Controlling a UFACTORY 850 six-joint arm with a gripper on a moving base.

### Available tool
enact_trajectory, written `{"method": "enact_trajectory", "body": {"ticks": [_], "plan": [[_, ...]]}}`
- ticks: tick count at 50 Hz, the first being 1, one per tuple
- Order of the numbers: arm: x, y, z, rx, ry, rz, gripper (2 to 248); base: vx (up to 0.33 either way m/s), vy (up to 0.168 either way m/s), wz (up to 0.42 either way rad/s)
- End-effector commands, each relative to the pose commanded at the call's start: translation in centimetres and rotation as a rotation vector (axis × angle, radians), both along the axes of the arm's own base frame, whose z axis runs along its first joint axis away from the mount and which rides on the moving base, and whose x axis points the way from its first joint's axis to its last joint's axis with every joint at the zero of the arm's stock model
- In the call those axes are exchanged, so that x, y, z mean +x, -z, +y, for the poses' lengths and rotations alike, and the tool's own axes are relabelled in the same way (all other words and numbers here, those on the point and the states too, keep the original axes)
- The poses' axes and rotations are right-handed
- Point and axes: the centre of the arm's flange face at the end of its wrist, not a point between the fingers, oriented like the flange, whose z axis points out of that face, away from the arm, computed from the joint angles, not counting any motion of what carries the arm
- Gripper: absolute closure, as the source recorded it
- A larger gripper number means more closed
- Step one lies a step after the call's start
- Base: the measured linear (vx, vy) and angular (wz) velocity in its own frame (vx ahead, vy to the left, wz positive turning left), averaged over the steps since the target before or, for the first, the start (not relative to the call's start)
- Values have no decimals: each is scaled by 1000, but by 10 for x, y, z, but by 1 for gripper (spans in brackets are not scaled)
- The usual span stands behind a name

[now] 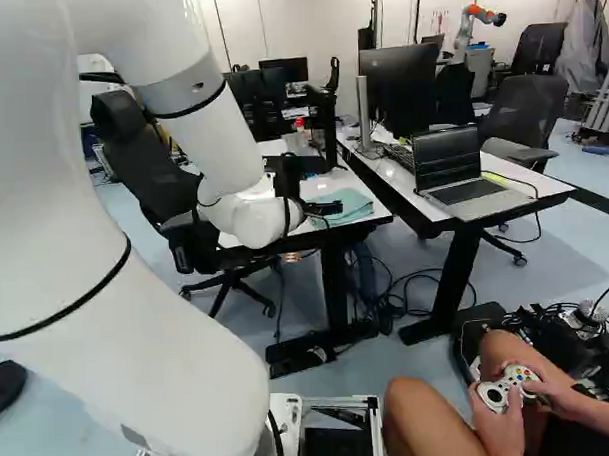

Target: Clean the table with the green towel

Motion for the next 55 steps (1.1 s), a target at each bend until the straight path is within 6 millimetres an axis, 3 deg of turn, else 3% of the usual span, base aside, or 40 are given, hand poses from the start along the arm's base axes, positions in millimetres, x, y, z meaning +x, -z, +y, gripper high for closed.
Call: {"method": "enact_trajectory", "body": {"ticks": [55], "plan": [[98,5,-49,3,55,12,3,0,0,0]]}}
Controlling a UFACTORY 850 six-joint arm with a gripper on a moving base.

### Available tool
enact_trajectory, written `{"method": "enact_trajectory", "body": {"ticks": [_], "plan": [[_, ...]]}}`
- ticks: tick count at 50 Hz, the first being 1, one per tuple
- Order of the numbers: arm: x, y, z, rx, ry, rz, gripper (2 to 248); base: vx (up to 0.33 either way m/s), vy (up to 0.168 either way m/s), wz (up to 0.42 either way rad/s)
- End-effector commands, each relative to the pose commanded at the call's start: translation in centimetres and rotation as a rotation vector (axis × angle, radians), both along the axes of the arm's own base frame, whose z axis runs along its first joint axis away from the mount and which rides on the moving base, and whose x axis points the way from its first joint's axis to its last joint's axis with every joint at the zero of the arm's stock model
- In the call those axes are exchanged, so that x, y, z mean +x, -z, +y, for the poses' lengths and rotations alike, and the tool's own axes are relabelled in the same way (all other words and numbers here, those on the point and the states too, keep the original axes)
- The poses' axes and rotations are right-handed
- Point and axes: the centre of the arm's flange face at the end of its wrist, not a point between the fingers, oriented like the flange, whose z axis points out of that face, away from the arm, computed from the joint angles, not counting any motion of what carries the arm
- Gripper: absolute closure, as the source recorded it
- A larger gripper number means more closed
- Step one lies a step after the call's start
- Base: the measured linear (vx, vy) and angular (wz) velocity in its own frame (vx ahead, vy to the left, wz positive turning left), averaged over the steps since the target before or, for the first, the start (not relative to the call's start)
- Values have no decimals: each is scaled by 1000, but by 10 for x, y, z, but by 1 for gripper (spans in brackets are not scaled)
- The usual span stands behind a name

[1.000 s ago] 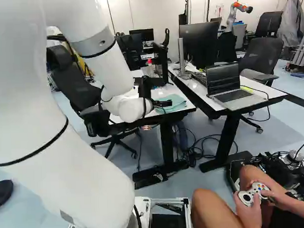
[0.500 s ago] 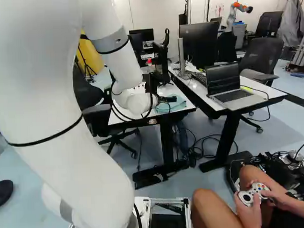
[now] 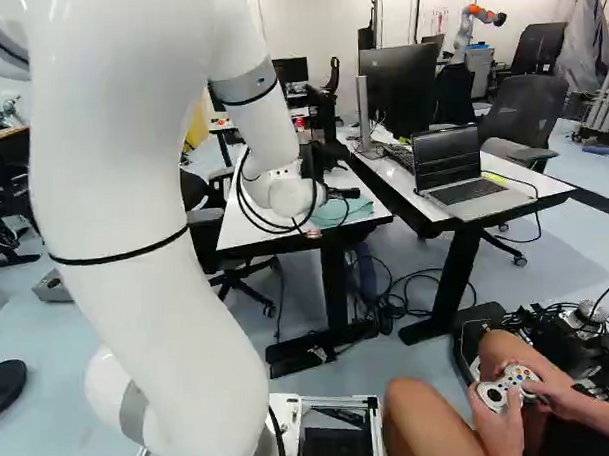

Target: Clean the table with the green towel

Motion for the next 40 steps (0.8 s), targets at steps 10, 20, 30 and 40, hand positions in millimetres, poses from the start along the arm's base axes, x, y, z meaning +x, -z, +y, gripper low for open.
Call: {"method": "enact_trajectory", "body": {"ticks": [10,20,30,40], "plan": [[14,3,-6,5,3,17,3,0,0,0],[27,6,-9,11,3,38,3,0,0,0],[37,10,-11,18,1,63,3,0,0,0],[38,12,-10,25,0,90,3,0,0,0]]}}
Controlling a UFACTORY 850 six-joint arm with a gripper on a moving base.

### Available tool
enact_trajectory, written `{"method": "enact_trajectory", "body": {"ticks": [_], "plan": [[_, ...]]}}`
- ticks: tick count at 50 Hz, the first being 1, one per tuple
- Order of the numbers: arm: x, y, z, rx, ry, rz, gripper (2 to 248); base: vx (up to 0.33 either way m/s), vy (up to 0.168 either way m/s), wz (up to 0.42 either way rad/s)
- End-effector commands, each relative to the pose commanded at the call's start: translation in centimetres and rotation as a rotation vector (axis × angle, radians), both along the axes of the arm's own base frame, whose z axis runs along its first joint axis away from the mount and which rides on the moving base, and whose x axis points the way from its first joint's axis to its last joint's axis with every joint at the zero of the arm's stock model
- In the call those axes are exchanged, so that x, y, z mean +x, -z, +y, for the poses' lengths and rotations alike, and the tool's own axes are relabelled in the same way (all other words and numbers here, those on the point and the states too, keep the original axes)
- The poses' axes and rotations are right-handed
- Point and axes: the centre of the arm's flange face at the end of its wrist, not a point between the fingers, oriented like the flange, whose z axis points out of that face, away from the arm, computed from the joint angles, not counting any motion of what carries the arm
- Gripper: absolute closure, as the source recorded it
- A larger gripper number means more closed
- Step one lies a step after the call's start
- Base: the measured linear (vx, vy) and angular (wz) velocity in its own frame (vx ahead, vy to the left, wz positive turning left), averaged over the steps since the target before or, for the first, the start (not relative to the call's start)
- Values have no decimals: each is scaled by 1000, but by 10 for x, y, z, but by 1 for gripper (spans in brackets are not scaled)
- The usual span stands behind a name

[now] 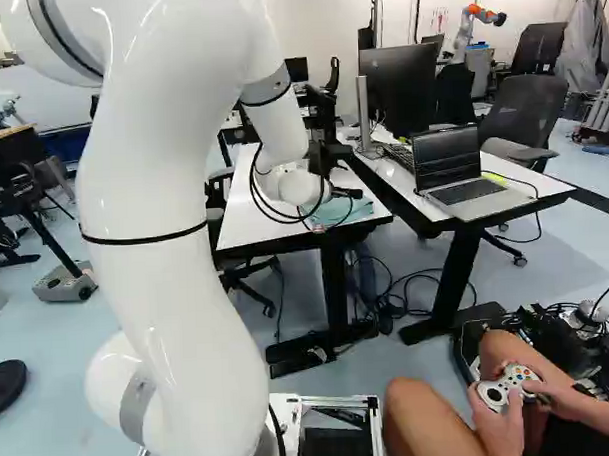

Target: Clean the table with the green towel

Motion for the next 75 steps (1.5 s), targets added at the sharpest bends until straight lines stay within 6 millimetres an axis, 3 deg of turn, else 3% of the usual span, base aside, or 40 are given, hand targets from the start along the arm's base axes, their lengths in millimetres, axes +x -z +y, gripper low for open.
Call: {"method": "enact_trajectory", "body": {"ticks": [75], "plan": [[-4,7,1,25,0,89,3,0,0,0]]}}
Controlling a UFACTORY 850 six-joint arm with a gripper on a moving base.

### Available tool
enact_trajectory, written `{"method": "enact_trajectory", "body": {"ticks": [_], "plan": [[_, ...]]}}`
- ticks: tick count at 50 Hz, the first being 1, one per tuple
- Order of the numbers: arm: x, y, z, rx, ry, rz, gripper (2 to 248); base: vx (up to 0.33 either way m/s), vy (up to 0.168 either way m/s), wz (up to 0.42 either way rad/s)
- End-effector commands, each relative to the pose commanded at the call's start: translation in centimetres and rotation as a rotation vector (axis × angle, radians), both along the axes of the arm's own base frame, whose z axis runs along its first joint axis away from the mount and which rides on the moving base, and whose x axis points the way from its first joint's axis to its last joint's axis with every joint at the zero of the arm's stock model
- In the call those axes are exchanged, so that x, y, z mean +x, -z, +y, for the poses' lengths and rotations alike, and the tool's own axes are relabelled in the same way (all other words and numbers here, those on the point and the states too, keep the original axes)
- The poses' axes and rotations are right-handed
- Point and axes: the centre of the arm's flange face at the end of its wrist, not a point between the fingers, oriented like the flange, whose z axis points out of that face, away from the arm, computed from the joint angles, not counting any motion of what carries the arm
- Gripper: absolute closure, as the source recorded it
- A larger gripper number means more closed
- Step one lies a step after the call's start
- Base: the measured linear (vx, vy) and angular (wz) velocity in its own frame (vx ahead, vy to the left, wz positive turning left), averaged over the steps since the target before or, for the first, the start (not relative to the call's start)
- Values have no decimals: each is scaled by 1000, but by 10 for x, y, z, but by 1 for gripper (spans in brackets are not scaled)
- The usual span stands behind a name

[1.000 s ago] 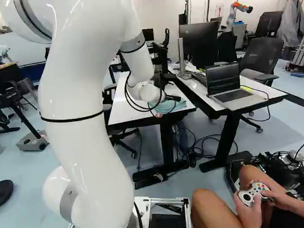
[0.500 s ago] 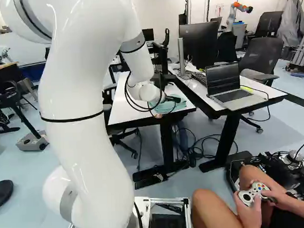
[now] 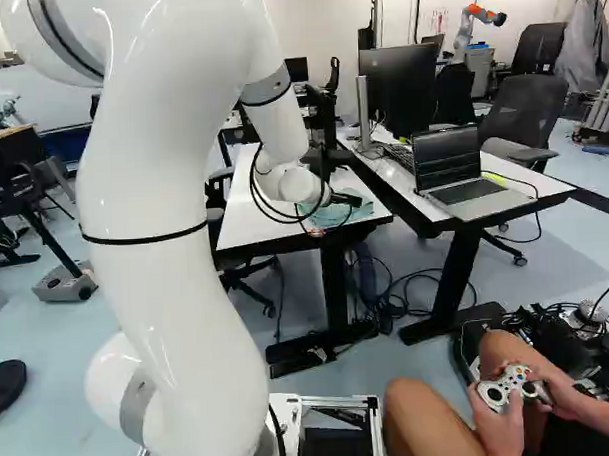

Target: Clean the table with the green towel

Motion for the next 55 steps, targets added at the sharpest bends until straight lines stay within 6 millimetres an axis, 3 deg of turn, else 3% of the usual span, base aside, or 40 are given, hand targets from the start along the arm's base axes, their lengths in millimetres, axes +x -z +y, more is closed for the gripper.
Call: {"method": "enact_trajectory", "body": {"ticks": [4,5,10,11,15,16,20,21,25,26,31,32,36,37,55], "plan": [[0,0,0,0,0,0,3,0,0,0],[0,0,0,0,0,0,20,0,0,0],[0,0,0,0,0,0,20,0,0,0],[0,0,0,0,0,0,58,0,0,0],[0,0,0,0,0,0,58,0,0,0],[0,0,0,0,0,0,94,0,0,0],[0,0,0,0,0,0,94,0,0,0],[0,0,0,0,0,0,130,0,0,0],[0,0,0,0,0,0,130,0,0,0],[0,0,0,0,0,0,166,0,0,0],[0,0,0,0,0,0,166,0,0,0],[0,0,0,0,0,0,197,0,0,0],[0,0,0,0,0,0,197,0,0,0],[0,0,0,0,0,0,211,0,0,0],[-1,-4,0,-2,0,-8,211,0,0,0]]}}
